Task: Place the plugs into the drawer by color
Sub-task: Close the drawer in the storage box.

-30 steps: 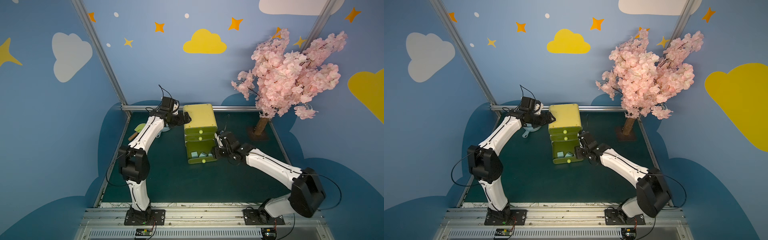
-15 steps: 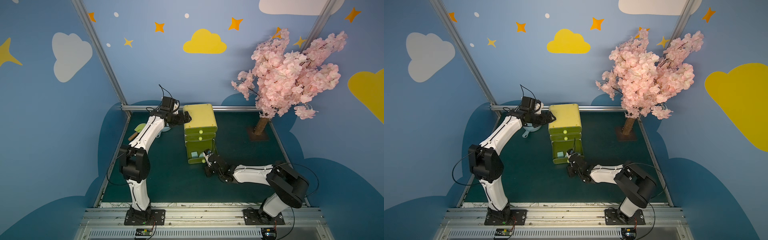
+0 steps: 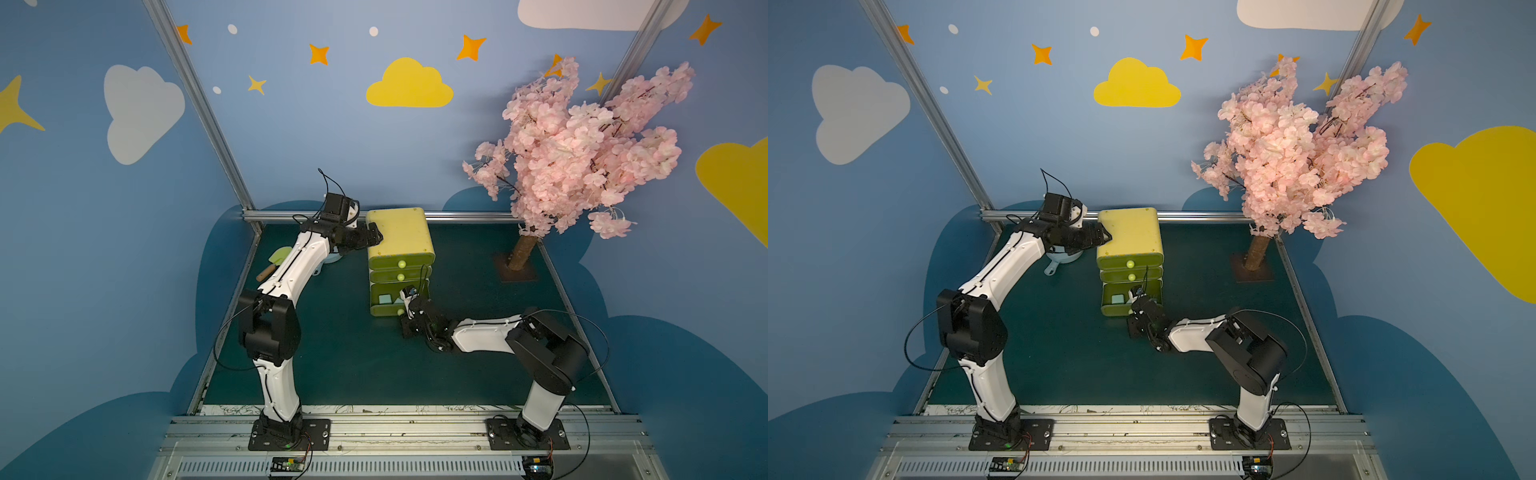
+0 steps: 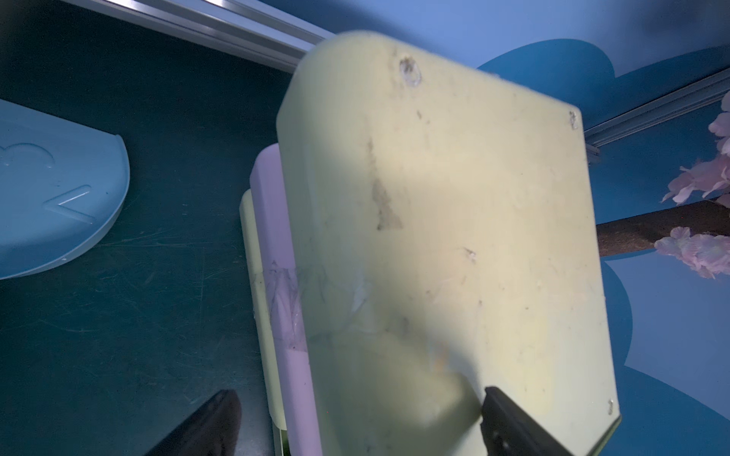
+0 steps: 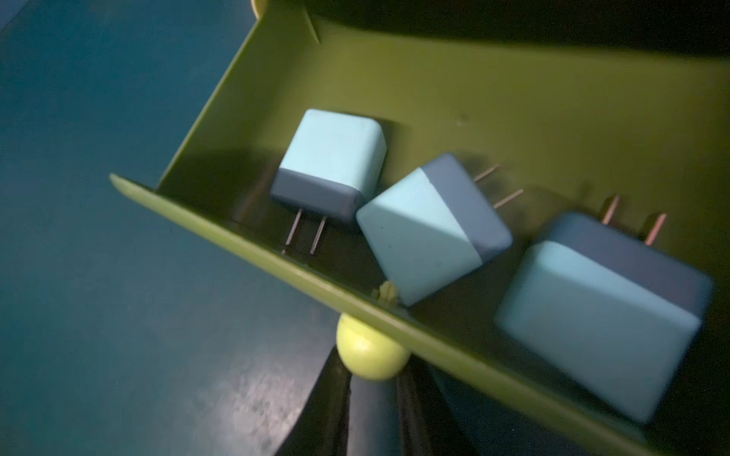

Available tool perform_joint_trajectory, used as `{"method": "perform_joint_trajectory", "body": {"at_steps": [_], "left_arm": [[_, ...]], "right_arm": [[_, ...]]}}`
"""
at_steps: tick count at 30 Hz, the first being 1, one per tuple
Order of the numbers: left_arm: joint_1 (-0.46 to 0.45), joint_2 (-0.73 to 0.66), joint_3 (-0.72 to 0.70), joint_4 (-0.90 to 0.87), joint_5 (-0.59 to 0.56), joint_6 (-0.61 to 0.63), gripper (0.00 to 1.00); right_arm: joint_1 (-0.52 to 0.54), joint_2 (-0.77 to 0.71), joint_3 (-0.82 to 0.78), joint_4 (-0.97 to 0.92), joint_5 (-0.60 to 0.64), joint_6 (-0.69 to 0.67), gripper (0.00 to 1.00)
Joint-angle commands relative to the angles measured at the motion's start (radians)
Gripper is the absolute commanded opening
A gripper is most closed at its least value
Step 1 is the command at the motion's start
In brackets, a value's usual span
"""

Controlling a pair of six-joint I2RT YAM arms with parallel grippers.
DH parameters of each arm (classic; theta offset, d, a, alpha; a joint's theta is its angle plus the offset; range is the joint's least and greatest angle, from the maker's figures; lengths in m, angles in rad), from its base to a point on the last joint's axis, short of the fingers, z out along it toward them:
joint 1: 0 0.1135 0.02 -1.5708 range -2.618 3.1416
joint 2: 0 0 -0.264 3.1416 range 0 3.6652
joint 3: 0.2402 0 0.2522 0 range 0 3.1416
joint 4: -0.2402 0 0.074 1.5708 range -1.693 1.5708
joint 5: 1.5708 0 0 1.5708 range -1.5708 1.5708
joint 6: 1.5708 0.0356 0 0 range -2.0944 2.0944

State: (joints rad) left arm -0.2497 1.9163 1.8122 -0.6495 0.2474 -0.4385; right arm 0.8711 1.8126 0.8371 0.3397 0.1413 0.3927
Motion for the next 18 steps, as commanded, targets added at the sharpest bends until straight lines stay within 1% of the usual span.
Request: {"method": "perform_joint_trajectory", "body": {"at_steps": [1,3,5,8,10,14,18], "left_arm": [[-0.004,0.034,-0.005,-0.088,-0.057,0.016,0.96],[-0.005,0.033,-0.007,-0.089,-0.059,0.018,0.96],[-0.005,0.036,-0.007,-0.09,-0.057,0.017,0.94],[-0.008,0.037,-0.007,-0.09,-0.059,0.017,0.93],[-0.011,0.038,-0.007,-0.09,-0.059,0.018,0.93],[-0.014,0.036,-0.005,-0.09,-0.057,0.016,0.92],[-0.017,0.03,-0.007,-0.091,-0.064,0.019,0.93]], "right_arm": [[-0.039,0.028,0.043,0.113,-0.043,0.059,0.22],[-0.061,0.038,0.05,0.139,-0.079,0.093,0.22],[-0.074,0.056,0.064,0.163,-0.09,0.17,0.21],[-0.095,0.072,0.047,0.262,-0.123,0.284,0.2],[-0.104,0.09,0.043,0.325,-0.141,0.318,0.2],[-0.126,0.143,0.081,0.357,-0.196,0.369,0.2],[-0.16,0.216,0.08,0.513,-0.269,0.419,0.2]]}}
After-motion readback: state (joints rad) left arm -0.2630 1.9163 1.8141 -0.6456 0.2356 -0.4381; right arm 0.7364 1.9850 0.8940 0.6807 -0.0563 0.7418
